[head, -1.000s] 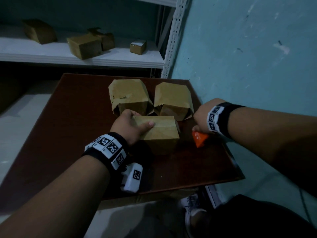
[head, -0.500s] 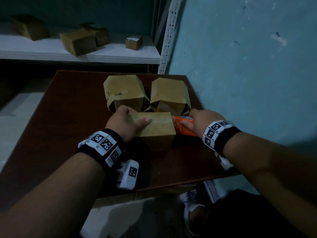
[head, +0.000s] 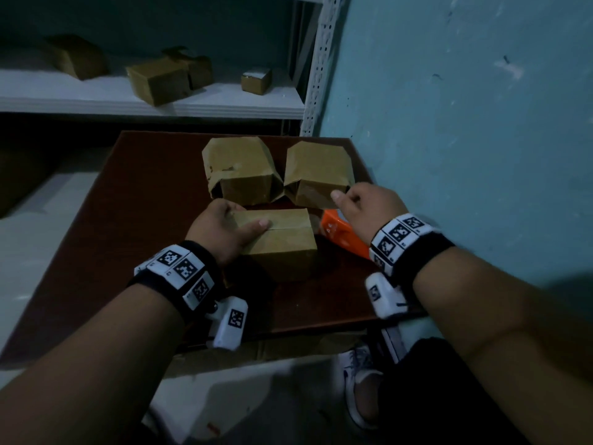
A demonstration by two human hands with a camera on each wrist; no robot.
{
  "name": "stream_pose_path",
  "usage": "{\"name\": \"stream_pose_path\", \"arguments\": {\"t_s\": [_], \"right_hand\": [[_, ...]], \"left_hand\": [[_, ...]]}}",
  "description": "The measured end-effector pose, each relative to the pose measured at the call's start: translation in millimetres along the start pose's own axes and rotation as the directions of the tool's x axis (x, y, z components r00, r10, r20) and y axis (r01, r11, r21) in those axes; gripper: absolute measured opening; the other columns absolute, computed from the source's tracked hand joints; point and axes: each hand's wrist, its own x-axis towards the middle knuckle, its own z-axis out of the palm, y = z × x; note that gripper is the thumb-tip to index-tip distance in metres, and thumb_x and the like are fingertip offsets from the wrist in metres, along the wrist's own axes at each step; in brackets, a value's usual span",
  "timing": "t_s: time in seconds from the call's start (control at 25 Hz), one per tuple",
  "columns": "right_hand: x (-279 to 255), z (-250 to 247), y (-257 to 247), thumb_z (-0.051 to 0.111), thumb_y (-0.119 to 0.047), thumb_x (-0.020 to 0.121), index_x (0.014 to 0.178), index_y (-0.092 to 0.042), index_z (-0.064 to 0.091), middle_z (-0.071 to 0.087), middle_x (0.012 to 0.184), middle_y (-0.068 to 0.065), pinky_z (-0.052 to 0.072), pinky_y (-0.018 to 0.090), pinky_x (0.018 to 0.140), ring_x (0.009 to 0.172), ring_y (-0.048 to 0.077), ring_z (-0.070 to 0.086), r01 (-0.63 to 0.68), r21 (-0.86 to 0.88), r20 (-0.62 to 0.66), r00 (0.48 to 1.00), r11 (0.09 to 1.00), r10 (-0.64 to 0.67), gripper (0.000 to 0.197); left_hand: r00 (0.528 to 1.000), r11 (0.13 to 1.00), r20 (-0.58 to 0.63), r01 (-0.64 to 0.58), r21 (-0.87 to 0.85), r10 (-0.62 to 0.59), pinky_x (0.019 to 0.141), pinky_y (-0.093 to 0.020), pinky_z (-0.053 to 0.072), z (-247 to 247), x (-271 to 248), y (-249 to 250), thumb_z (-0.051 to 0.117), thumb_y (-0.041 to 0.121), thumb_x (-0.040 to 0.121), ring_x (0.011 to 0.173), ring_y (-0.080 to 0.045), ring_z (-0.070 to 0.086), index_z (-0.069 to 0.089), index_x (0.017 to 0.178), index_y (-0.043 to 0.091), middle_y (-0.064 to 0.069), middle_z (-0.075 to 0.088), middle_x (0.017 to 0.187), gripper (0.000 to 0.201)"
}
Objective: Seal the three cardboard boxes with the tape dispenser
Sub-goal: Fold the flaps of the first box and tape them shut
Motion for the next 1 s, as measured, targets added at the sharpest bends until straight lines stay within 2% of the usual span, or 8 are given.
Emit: {"name": "stream_pose_path", "arguments": {"t_s": [0.16, 0.28, 0.36, 0.48, 0.56, 0.72, 0.88, 1.0], "right_hand": [[-22.8, 23.1, -21.3, 0.049, -0.064, 0.102, 0.098, -0.025, 0.066, 0.071, 0.086, 0.001, 0.047, 0.031, 0.056, 0.075, 0.021, 0.071, -0.278, 0.548, 0.11, 0.959, 0.789, 0.261, 0.043], [-26.8, 43.7, -24.3, 0.049, -0.066, 0.101, 0.118, -0.028, 0.058, 0.073, 0.102, -0.001, 0.056, 0.036, 0.06, 0.088, 0.022, 0.074, -0.439, 0.684, 0.29, 0.897, 0.583, 0.334, 0.043], [-18.7, 48.0, -26.3, 0.045, -0.069, 0.1, 0.114, -0.029, 0.06, 0.073, 0.105, 0.0, 0.057, 0.042, 0.066, 0.093, 0.027, 0.073, -0.478, 0.708, 0.348, 0.876, 0.519, 0.334, 0.045], [-13.0, 54.9, -31.7, 0.044, -0.06, 0.105, 0.102, -0.028, 0.062, 0.07, 0.106, -0.001, 0.057, 0.047, 0.087, 0.098, 0.025, 0.068, -0.417, 0.708, 0.282, 0.907, 0.569, 0.314, 0.037], [-14.3, 63.5, -34.5, 0.05, -0.05, 0.107, 0.118, -0.028, 0.064, 0.067, 0.116, -0.006, 0.049, 0.04, 0.094, 0.111, 0.019, 0.064, -0.357, 0.729, 0.218, 0.93, 0.584, 0.295, 0.028], [-13.4, 82.3, -34.8, 0.053, -0.034, 0.108, 0.125, -0.034, 0.06, 0.066, 0.124, -0.008, 0.05, 0.037, 0.098, 0.114, 0.013, 0.063, -0.234, 0.722, 0.095, 0.966, 0.652, 0.242, 0.018], [-11.0, 91.8, -34.0, 0.053, -0.034, 0.108, 0.115, -0.035, 0.062, 0.07, 0.113, -0.009, 0.056, 0.044, 0.097, 0.105, 0.013, 0.068, -0.248, 0.763, 0.134, 0.964, 0.596, 0.229, 0.011], [-11.8, 85.3, -35.1, 0.049, -0.036, 0.11, 0.122, -0.03, 0.06, 0.067, 0.115, -0.007, 0.052, 0.038, 0.092, 0.107, 0.016, 0.066, -0.276, 0.71, 0.181, 0.961, 0.648, 0.211, 0.017]], "left_hand": [[1.0, 1.0, -0.028, 0.001, 0.006, -0.001, 0.066, -0.034, 0.05, -2.8, -2.5, -0.7, 0.081, 0.057, 0.082, 0.097, -0.017, 0.061, 0.057, 0.116, 0.03, 0.003, 0.061, 0.116, 0.05], [1.0, 1.0, -0.025, 0.009, 0.019, -0.009, 0.065, -0.033, 0.05, -1.3, -0.9, 0.9, 0.081, 0.057, 0.082, 0.098, -0.018, 0.061, 0.056, 0.116, 0.03, 0.003, 0.061, 0.117, 0.05], [0.999, 1.0, -0.033, 0.015, 0.025, -0.014, 0.06, -0.03, 0.047, -0.2, -1.3, 2.2, 0.08, 0.056, 0.083, 0.095, -0.016, 0.061, 0.057, 0.118, 0.03, 0.003, 0.06, 0.116, 0.05], [0.998, 1.0, -0.052, 0.019, 0.025, -0.017, 0.061, -0.03, 0.046, -0.2, -3.3, 2.0, 0.08, 0.057, 0.083, 0.096, -0.016, 0.06, 0.058, 0.12, 0.03, 0.004, 0.06, 0.116, 0.051], [0.998, 1.0, -0.06, 0.017, 0.021, -0.016, 0.061, -0.03, 0.046, 0.7, -3.7, 2.7, 0.079, 0.056, 0.083, 0.096, -0.016, 0.06, 0.059, 0.12, 0.03, 0.004, 0.06, 0.115, 0.05], [0.998, 1.0, -0.057, 0.023, 0.001, -0.022, 0.059, -0.027, 0.045, 2.2, -4.3, 3.5, 0.079, 0.054, 0.085, 0.092, -0.013, 0.06, 0.058, 0.119, 0.03, 0.006, 0.06, 0.112, 0.046], [0.998, 0.999, -0.053, 0.028, 0.016, -0.027, 0.059, -0.028, 0.045, 2.9, -3.7, 3.4, 0.079, 0.055, 0.084, 0.094, -0.014, 0.061, 0.058, 0.117, 0.032, 0.005, 0.061, 0.114, 0.046], [0.998, 1.0, -0.059, 0.027, 0.012, -0.026, 0.06, -0.029, 0.047, 3.7, -4.2, 3.4, 0.079, 0.054, 0.083, 0.095, -0.016, 0.061, 0.058, 0.116, 0.031, 0.004, 0.061, 0.114, 0.046]]}}
